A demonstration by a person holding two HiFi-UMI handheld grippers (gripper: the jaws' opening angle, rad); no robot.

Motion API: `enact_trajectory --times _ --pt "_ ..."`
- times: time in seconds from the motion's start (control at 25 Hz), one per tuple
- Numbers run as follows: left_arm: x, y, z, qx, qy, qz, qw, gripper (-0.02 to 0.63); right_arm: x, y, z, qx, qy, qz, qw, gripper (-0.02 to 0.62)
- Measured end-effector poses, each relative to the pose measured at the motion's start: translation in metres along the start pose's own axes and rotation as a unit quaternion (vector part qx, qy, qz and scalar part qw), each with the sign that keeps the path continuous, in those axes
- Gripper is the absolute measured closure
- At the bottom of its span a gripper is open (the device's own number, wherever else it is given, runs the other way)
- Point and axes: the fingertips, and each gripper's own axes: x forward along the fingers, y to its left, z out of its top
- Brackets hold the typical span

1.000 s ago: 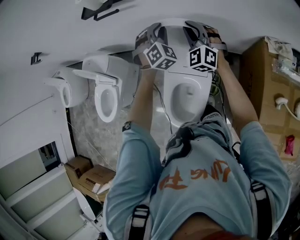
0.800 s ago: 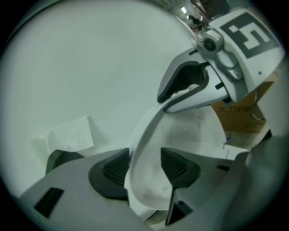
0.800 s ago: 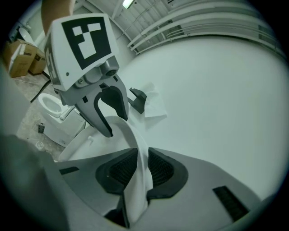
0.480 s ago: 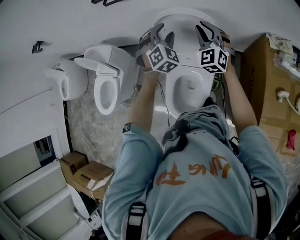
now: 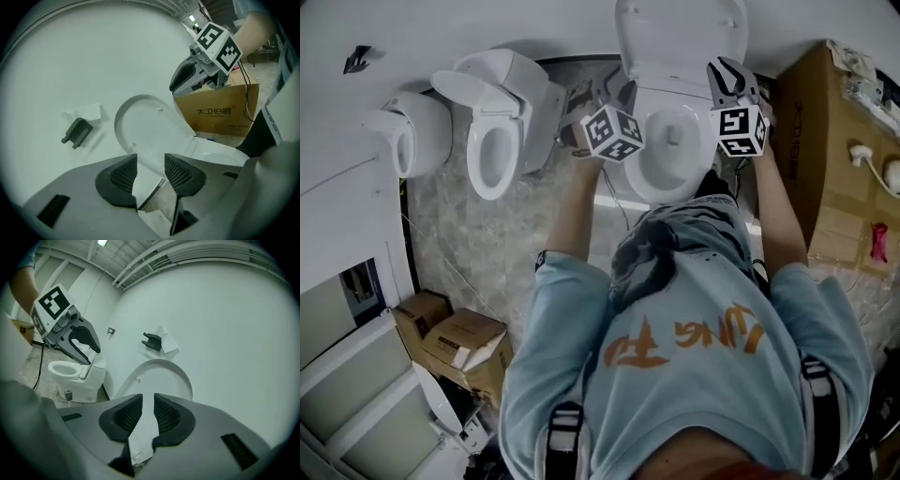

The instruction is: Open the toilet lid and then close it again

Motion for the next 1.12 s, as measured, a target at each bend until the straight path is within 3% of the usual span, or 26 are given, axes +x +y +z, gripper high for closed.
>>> enact_trajectory --times 0.36,0.56,0.72,0.88,1.0,1.12 --pt "-0.035 -0.104 -0.067 -0.028 0.001 -0.077 0.9966 0.402 -0.037 0.095 -0.048 0.036 0.054 0.07 0.995 0.48" --pt "-0.035 -0.173 -0.095 -0.052 0.003 -0.15 0.9874 0.426 -0.05 0.139 -0.089 0.043 0.095 0.114 0.988 0.454" --pt "-0.027 -0.221 -0.12 -0.045 0.015 -0.19 0.9806 0.418 -0.054 0.171 -0.124 0.035 0.124 0.15 0.98 0.434" --pt "-0.021 -0.271 -0.147 -0.032 0.025 -0.23 0.9723 0.399 -0.06 0.21 -0.163 0.027 0.151 0.196 0.969 0.42" --pt "-0.008 -0.307 -0.171 -0.035 0.04 -0.256 0.9652 0.382 -0.063 0.244 -0.198 0.019 0.173 0.238 0.955 0.405" --pt "0.003 -0.35 -0.199 -0.009 0.06 -0.289 0.9554 0.355 -0.07 0.281 -0.235 0.013 0.194 0.284 0.939 0.389"
